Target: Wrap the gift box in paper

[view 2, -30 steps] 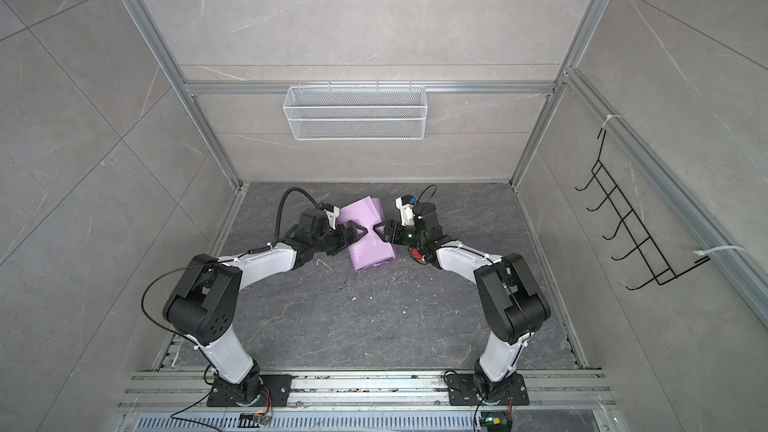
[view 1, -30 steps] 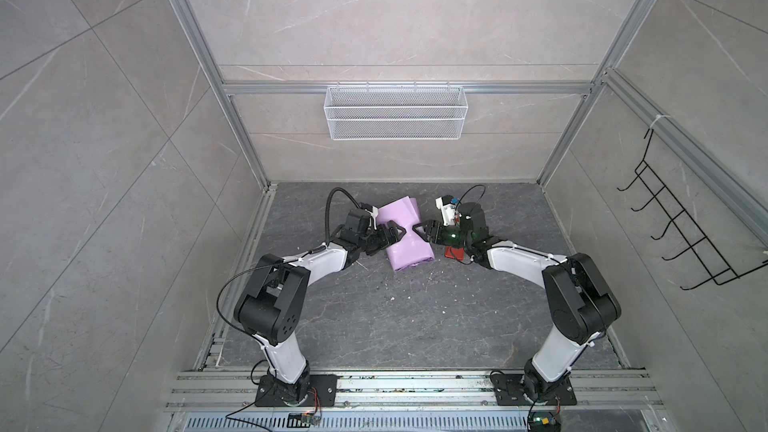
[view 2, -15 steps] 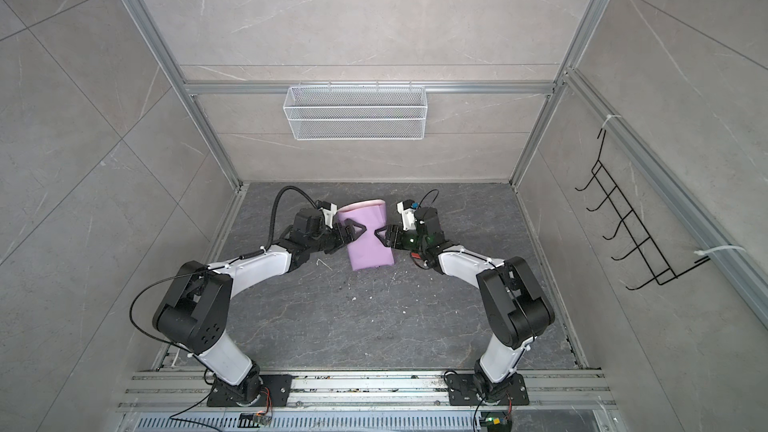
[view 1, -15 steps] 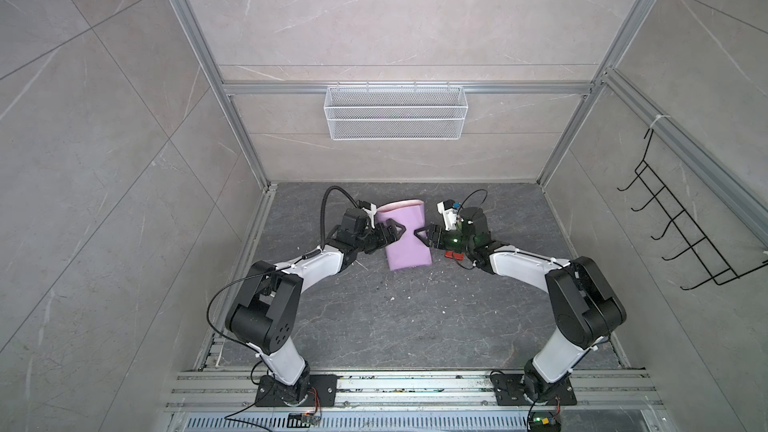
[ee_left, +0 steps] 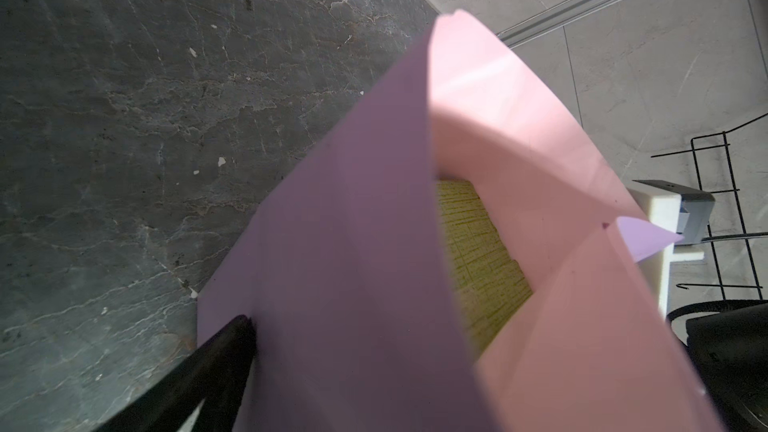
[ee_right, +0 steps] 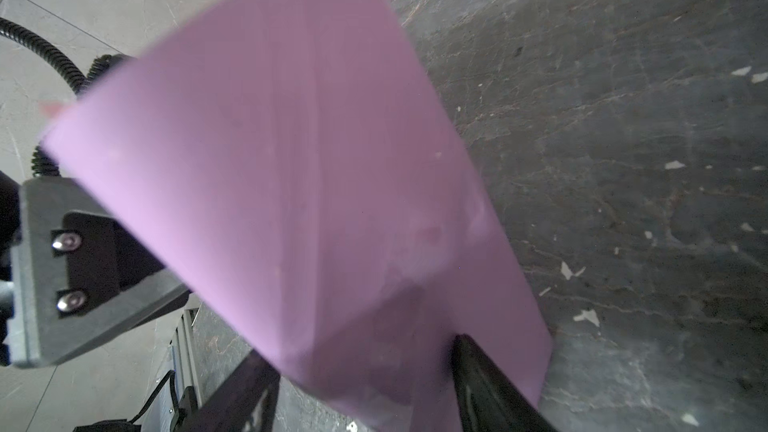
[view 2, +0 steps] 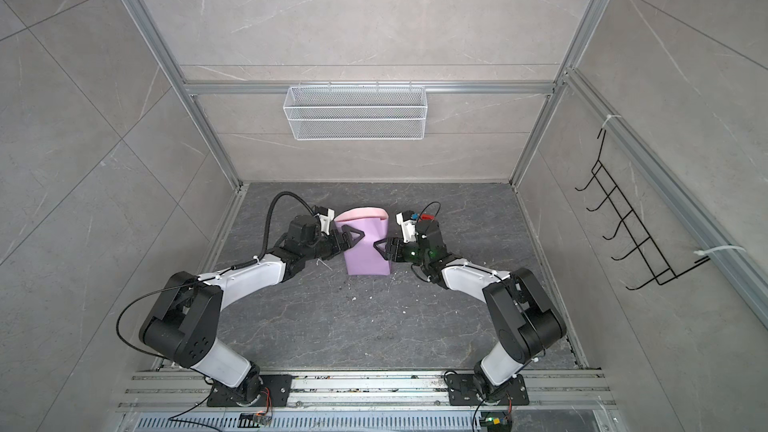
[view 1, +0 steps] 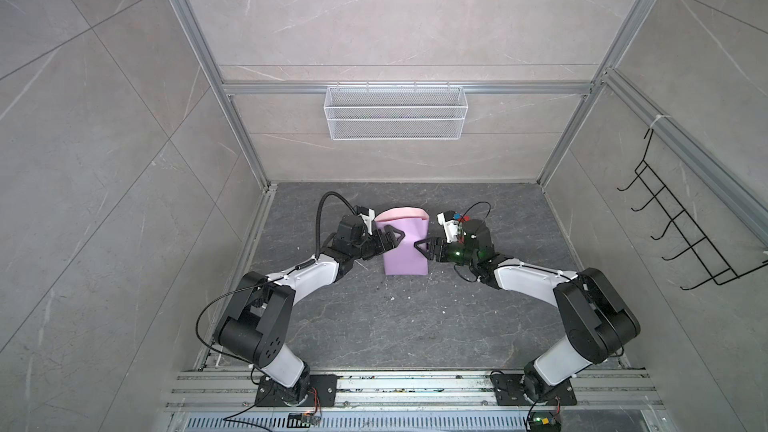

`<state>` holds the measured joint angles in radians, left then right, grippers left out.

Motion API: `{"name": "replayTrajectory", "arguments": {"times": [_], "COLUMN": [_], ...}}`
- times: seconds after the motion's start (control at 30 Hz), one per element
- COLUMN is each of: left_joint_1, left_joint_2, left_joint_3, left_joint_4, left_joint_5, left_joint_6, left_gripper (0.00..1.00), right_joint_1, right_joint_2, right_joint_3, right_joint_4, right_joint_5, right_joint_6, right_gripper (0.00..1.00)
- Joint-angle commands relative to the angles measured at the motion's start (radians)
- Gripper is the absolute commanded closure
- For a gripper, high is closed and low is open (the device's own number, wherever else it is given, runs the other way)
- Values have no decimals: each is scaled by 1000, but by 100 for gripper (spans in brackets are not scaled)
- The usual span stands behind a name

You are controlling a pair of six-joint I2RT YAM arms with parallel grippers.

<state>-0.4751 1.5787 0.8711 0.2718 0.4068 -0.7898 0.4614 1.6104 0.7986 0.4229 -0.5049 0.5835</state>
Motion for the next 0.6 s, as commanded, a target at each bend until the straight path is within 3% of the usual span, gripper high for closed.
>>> {"name": "replayTrajectory", "arguments": {"times": [0.0,0.17,0.57], "left_joint_1": [-13,-14,-17], "left_joint_2": [-56,-76,-73], "left_joint_3": [-11,-43,-106], "left_joint_4": [69,69,46], "left_joint_5": [61,48,-10], "left_joint_6": [-8,-14,1], "left_gripper": [2,5,24], "right_joint_1": [17,22,40], "right_joint_2": [-40,-79,-150], "right_joint_3": [-23,-60,-142], "right_joint_4": [51,53,42], "right_joint_5": [-6,20,110], "right_joint_6": [-14,-19,-40], "right_gripper": [32,32,31]}}
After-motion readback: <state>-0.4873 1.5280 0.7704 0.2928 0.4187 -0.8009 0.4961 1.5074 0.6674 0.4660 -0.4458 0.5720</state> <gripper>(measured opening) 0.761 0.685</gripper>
